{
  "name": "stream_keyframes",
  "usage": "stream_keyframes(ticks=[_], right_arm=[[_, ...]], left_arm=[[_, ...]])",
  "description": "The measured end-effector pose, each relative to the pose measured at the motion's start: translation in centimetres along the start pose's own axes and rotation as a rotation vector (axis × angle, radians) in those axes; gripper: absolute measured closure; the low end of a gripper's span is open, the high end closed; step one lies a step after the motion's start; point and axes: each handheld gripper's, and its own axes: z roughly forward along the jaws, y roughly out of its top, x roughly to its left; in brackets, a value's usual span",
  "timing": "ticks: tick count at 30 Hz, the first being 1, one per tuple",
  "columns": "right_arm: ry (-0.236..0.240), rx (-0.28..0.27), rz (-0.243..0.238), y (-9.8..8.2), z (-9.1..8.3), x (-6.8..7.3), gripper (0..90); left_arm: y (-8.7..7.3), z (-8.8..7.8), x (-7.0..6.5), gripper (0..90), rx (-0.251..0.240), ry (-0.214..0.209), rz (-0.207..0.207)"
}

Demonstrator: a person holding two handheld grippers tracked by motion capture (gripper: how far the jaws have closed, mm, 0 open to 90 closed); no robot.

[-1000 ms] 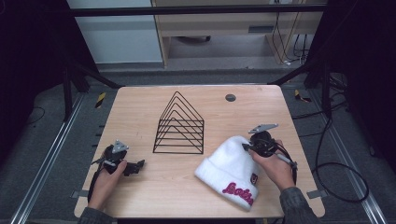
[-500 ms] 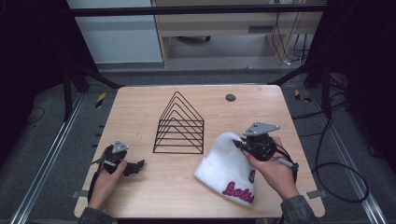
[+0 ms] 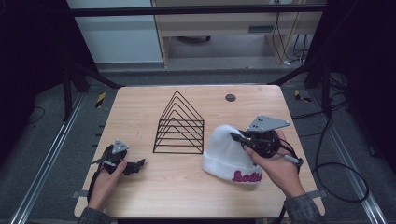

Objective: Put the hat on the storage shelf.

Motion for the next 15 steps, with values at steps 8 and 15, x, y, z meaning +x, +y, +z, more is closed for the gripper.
stream_keyframes(ticks=[8, 15], right_arm=[[-0.001, -0.052, -0.020, 1.2, -1.6, -1.0, 83.3], [-0.030, -0.070, -0.019, 1.8, -2.3, -1.9, 83.3]], left_arm=[[2.3, -2.1, -0.9, 3.5, -0.102, -0.078, 0.018], [4.2, -3.1, -1.3, 4.0, -0.117, -0.099, 0.031]])
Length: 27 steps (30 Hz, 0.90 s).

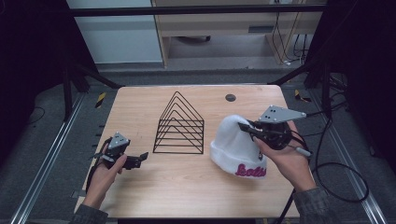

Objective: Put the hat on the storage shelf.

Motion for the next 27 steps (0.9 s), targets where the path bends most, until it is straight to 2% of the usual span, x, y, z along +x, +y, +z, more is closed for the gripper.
stream_keyframes(ticks=[2, 3, 5, 6, 7, 9, 10, 14, 15, 16, 21, 23, 27], right_arm=[[-0.002, -0.005, 0.002, 0.2, -0.1, -0.1, 83.3], [-0.013, -0.009, -0.002, 0.6, -0.2, -0.2, 83.3], [-0.024, -0.013, -0.007, 1.0, -0.2, -0.3, 83.3], [-0.030, -0.018, -0.006, 1.3, -0.3, -0.4, 83.3], [-0.031, -0.026, -0.004, 1.5, -0.3, -0.5, 83.3], [-0.038, -0.032, -0.007, 1.8, -0.3, -0.6, 83.2], [-0.046, -0.042, -0.003, 2.2, -0.3, -0.8, 83.2], [-0.056, -0.058, 0.002, 3.0, -0.3, -1.3, 83.2], [-0.056, -0.058, 0.002, 3.0, -0.3, -1.3, 83.2], [-0.069, -0.068, 0.005, 3.4, -0.4, -1.4, 83.2], [-0.080, -0.090, 0.003, 4.6, -0.7, -1.5, 83.2], [-0.089, -0.103, -0.001, 5.6, -0.7, -1.7, 83.2], [-0.102, -0.116, -0.006, 6.8, -0.5, -2.0, 83.2]], left_arm=[[0.4, -0.3, -0.1, 3.9, -0.006, -0.004, 0.010], [1.4, -0.9, -0.2, 3.9, -0.018, -0.005, 0.032], [1.9, -1.2, -0.3, 3.7, -0.024, -0.006, 0.040], [2.8, -1.8, -0.3, 3.9, -0.042, -0.020, 0.030], [3.4, -2.0, -0.3, 3.8, -0.048, -0.029, 0.038], [3.7, -2.2, -0.3, 3.8, -0.048, -0.032, 0.042], [4.6, -2.6, -0.4, 3.9, -0.049, -0.034, 0.049], [6.2, -3.5, -0.6, 3.9, -0.055, -0.040, 0.064], [6.2, -3.5, -0.6, 3.9, -0.055, -0.040, 0.064], [6.9, -3.8, -0.9, 4.0, -0.064, -0.042, 0.073], [8.1, -4.3, -1.3, 4.0, -0.081, -0.055, 0.091], [8.6, -4.4, -1.5, 4.1, -0.098, -0.074, 0.089], [9.1, -4.5, -1.7, 4.8, -0.096, -0.078, 0.101]])
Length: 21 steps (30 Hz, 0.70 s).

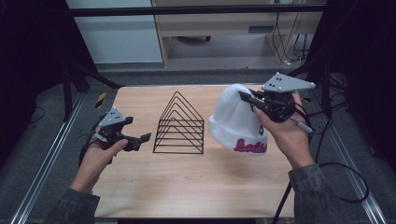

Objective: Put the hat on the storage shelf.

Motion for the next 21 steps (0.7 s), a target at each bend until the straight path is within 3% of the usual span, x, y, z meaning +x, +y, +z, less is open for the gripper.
stream_keyframes(ticks=[6, 13, 21], right_arm=[[0.000, -0.060, 0.011, 1.6, 0.1, 0.0, 83.2], [-0.006, -0.075, 0.008, 3.2, 1.2, 0.5, 83.3], [0.006, -0.115, 0.001, 5.1, 1.9, 0.9, 83.3]], left_arm=[[1.7, -0.4, -0.5, 8.8, -0.008, -0.018, 0.035], [4.1, -0.2, -1.2, 12.5, -0.002, -0.043, 0.088], [5.8, 0.4, -1.7, 14.5, -0.020, -0.069, 0.095]])
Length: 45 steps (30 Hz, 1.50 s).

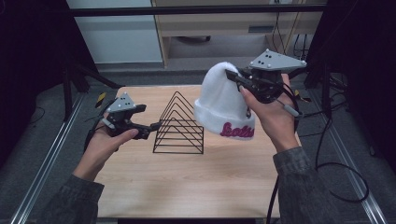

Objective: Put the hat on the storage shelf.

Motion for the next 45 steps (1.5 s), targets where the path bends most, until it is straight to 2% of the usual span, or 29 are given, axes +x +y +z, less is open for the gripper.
stream_keyframes(ticks=[3, 10, 17, 22, 24, 30, 36, 41, 42, 43, 45], right_arm=[[0.013, -0.027, 0.004, 1.1, 0.4, 0.2, 83.2], [0.024, -0.038, -0.006, 2.3, 1.6, 0.7, 83.2], [0.060, -0.061, 0.010, 3.1, 3.4, 1.4, 83.2], [0.089, -0.085, 0.018, 3.9, 4.4, 2.0, 83.2], [0.096, -0.087, 0.014, 4.3, 4.8, 2.3, 83.2], [0.133, -0.090, 0.007, 4.9, 6.0, 3.4, 83.2], [0.165, -0.083, -0.002, 4.8, 7.0, 4.3, 83.2], [0.185, -0.084, -0.006, 5.0, 7.4, 4.8, 83.2], [0.185, -0.084, -0.006, 5.0, 7.4, 4.8, 83.2], [0.190, -0.085, -0.008, 5.0, 7.6, 4.9, 83.3], [0.195, -0.086, -0.004, 5.0, 7.7, 5.0, 83.2]], left_arm=[[0.4, 0.5, 0.0, 16.6, -0.008, -0.008, -0.001], [0.7, 1.0, 0.0, 21.4, -0.025, -0.014, -0.015], [1.3, 1.0, 0.1, 20.0, -0.052, -0.025, -0.030], [1.8, 1.3, 0.4, 20.0, -0.053, -0.020, -0.028], [1.9, 1.6, 0.5, 19.8, -0.066, -0.036, -0.040], [1.8, 2.4, 1.3, 19.1, -0.055, -0.022, -0.054], [1.5, 2.6, 1.9, 19.3, -0.041, -0.011, -0.064], [1.3, 2.9, 2.0, 18.3, -0.035, -0.044, -0.066], [1.3, 2.9, 2.0, 18.8, -0.035, -0.044, -0.066], [1.3, 3.0, 2.1, 21.0, -0.037, -0.061, -0.075], [1.4, 3.0, 2.0, 30.3, -0.047, -0.074, -0.081]])
